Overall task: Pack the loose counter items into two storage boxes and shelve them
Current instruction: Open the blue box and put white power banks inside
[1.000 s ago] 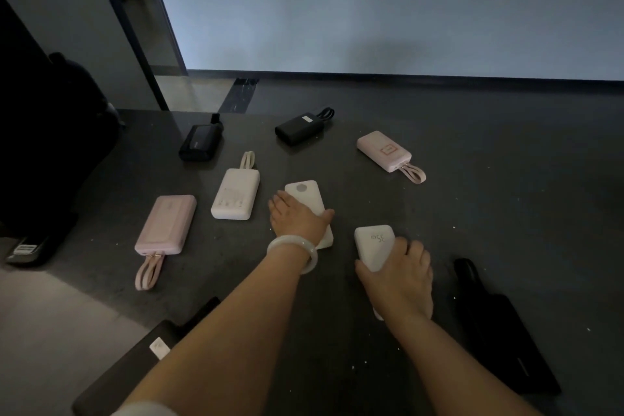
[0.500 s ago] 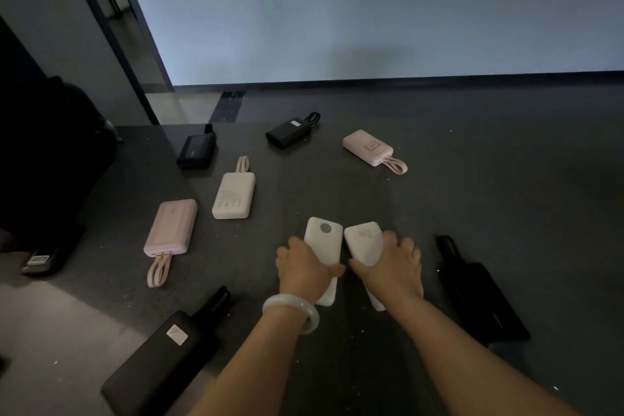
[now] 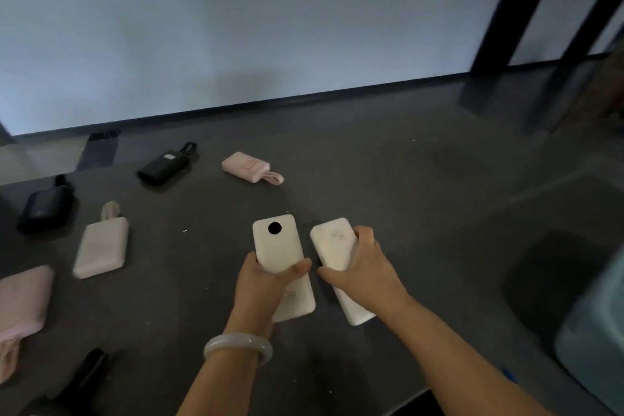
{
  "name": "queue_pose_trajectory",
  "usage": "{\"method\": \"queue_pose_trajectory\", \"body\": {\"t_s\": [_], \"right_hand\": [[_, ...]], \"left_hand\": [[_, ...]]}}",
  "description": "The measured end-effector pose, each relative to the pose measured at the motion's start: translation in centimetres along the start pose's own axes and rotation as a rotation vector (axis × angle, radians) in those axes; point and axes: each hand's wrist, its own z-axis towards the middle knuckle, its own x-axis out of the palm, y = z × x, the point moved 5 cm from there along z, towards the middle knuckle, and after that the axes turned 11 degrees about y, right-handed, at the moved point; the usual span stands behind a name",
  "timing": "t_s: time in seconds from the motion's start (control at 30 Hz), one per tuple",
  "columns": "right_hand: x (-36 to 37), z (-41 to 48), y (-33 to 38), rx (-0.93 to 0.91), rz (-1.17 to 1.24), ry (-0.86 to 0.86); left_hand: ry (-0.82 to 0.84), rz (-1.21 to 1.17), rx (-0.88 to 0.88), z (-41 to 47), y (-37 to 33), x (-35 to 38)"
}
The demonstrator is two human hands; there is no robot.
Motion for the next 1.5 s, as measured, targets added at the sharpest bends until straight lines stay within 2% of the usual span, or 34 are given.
{"method": "queue_pose_trajectory", "body": {"t_s": [0.1,0.27,0.43,0.57,0.7,0.87,1.1,1.27,1.5], "right_hand": [[-5.2,-1.8,-2.2,0.054,-0.057,-0.082],[-13.8,-5.9,-7.4,0.135,-0.009,-0.181],[-22.9,-11.4,-15.0,0.223,0.055,-0.313],[-29.0,-15.4,-21.5,0.281,0.065,-0.362],[-31.5,-17.7,-27.1,0.334,0.003,-0.274],[-30.5,-17.7,-32.3,0.389,-0.063,-0.079],[-27.8,-15.2,-33.8,0.367,-0.104,0.128],[-26.6,-14.8,-35.6,0.416,-0.126,0.247],[-24.7,-13.9,-36.8,0.448,-0.068,0.375]], "left_hand": [[0.150,-0.002,0.048,-1.3,-2.0,5.8],[0.355,0.039,0.070,-4.4,-3.8,16.0],[0.527,0.024,0.005,-7.9,-3.8,26.0],[0.595,0.037,-0.048,-9.3,-3.0,32.9],[0.629,0.044,-0.031,-9.6,-2.1,37.9],[0.627,0.059,0.002,-9.5,-2.0,42.0],[0.638,0.124,0.069,-7.4,-2.5,42.7],[0.736,0.022,-0.040,-6.7,-2.0,43.2],[0.781,0.026,-0.080,-5.4,-1.1,44.0]]}}
